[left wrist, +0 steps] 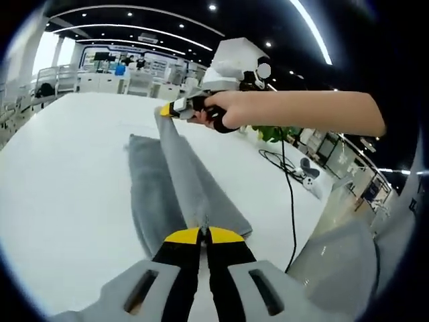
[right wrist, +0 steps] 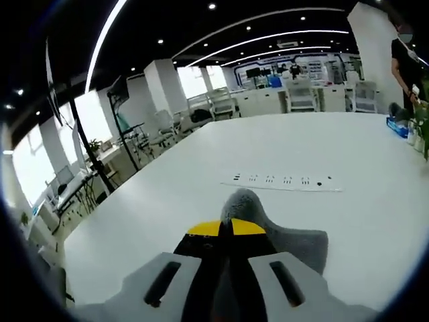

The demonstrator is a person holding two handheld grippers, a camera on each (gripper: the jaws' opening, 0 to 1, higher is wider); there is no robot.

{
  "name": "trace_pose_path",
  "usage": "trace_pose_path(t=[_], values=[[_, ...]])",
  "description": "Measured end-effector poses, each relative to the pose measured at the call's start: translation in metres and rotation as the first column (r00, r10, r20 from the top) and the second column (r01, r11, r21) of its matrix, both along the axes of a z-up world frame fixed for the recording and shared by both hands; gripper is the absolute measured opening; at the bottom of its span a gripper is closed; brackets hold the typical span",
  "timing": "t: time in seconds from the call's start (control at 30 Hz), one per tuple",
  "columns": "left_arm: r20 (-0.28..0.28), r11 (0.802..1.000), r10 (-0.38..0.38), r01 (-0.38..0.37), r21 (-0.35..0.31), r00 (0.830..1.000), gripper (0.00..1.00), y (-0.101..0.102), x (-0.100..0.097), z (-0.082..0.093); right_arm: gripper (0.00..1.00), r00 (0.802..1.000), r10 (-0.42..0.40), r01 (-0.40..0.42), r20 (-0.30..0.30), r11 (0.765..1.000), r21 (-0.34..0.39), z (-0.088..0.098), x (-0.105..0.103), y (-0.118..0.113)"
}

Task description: Fold the towel on the table until its edges align and the towel forms a compact rectangular stack.

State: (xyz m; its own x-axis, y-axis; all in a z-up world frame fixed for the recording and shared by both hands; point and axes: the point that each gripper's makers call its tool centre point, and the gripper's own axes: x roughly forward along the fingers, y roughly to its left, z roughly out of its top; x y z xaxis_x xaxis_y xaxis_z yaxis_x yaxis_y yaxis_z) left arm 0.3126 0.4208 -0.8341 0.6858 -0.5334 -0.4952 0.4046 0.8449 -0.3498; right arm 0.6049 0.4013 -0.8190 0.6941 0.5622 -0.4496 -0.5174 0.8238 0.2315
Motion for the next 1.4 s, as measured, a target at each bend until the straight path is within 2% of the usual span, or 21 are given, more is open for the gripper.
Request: trace_pose_path(t=[0.2, 0.33, 0.47, 0.6, 0.67, 0.7, 0.83, 0.87, 0.93, 1.0, 1.03, 1.1, 1.2, 1.37, 1.4], values=[[-0.053, 1.0, 0.002, -0.002, -0.001, 0.999, 0.03, 0.011, 0.003, -0.021, 0.01, 1.0, 0.004, -0.005, -0.015, 0.998, -0.055, -0.023, 0.002, 0.012], [-0.074, 1.0, 0.013, -0.014, -0.014, 0.997, 0.03, 0.014, 0.001, -0.026, 0.01, 0.999, 0.026, -0.028, -0.018, 0.996, -0.089, -0.034, 0.001, 0.022], [-0.109, 0.997, 0.059, -0.065, -0.05, 0.992, 0.03, 0.018, 0.0, -0.039, 0.01, 0.999, 0.034, -0.035, -0.011, 0.993, -0.114, -0.045, 0.0, 0.028], [-0.135, 0.995, 0.081, -0.089, -0.049, 0.988, 0.04, 0.023, 0.0, -0.053, 0.02, 0.999, 0.034, -0.035, -0.015, 0.992, -0.122, -0.055, 0.0, 0.033], [-0.137, 0.994, 0.088, -0.095, -0.046, 0.987, 0.04, 0.026, 0.0, -0.055, 0.02, 0.998, 0.056, -0.057, -0.016, 0.99, -0.128, -0.058, -0.001, 0.039], [-0.144, 0.993, 0.099, -0.107, -0.045, 0.985, 0.04, 0.027, -0.001, -0.055, 0.03, 0.995, 0.093, -0.096, -0.023, 0.983, -0.155, -0.061, -0.004, 0.043], [-0.151, 0.992, 0.105, -0.113, -0.048, 0.983, 0.06, 0.029, -0.002, -0.055, 0.05, 0.994, 0.105, -0.107, -0.023, 0.983, -0.152, -0.062, -0.002, 0.049], [-0.149, 0.993, 0.103, -0.111, -0.045, 0.983, 0.08, 0.03, -0.002, -0.055, 0.06, 0.994, 0.105, -0.108, -0.031, 0.984, -0.144, -0.063, -0.003, 0.05], [-0.142, 0.995, 0.093, -0.098, -0.03, 0.986, 0.19, 0.029, -0.001, -0.054, 0.09, 0.99, 0.131, -0.137, -0.048, 0.977, -0.161, -0.065, -0.007, 0.052], [-0.116, 0.998, 0.049, -0.045, 0.034, 0.992, 0.32, 0.029, 0.002, -0.052, 0.13, 0.985, 0.167, -0.17, -0.03, 0.965, -0.2, -0.065, -0.01, 0.052], [-0.101, 0.998, 0.039, -0.033, 0.06, 0.994, 0.34, 0.029, 0.005, -0.051, 0.15, 0.985, 0.173, -0.175, -0.026, 0.964, -0.199, -0.064, -0.011, 0.053], [-0.072, 0.996, 0.002, 0.004, 0.084, 0.997, 0.38, 0.025, 0.011, -0.045, 0.2, 0.984, 0.174, -0.176, -0.026, 0.966, -0.191, -0.061, -0.014, 0.052], [-0.05, 0.995, -0.007, 0.012, 0.095, 0.999, 0.4, 0.023, 0.021, -0.039, 0.21, 0.975, 0.222, -0.217, -0.005, 0.945, -0.246, -0.061, -0.017, 0.048], [-0.026, 0.995, -0.011, 0.014, 0.099, 1.0, 0.42, 0.026, 0.037, -0.032, 0.26, 0.974, 0.225, -0.219, 0.0, 0.946, -0.24, -0.054, -0.019, 0.038], [-0.014, 0.997, -0.011, 0.012, 0.082, 1.0, 0.43, 0.026, 0.041, -0.029, 0.26, 0.973, 0.23, -0.223, -0.004, 0.943, -0.248, -0.054, -0.02, 0.035]])
